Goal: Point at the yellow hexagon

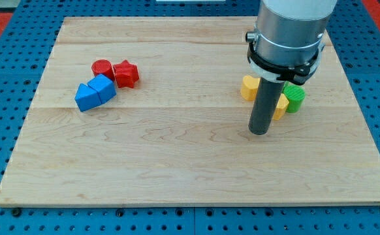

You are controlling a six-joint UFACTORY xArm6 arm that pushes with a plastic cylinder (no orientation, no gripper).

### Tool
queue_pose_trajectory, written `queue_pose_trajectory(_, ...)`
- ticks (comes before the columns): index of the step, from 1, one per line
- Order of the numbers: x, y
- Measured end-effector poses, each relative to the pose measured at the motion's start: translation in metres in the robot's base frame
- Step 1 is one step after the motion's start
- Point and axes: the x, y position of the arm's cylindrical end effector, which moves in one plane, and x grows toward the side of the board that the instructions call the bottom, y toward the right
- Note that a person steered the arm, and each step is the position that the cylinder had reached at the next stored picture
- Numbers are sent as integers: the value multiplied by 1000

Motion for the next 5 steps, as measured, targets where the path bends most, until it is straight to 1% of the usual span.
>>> queue_pose_trajectory(1, 1, 0)
queue_pose_trajectory(3, 1, 38)
queue_pose_trajectory(5, 2, 56)
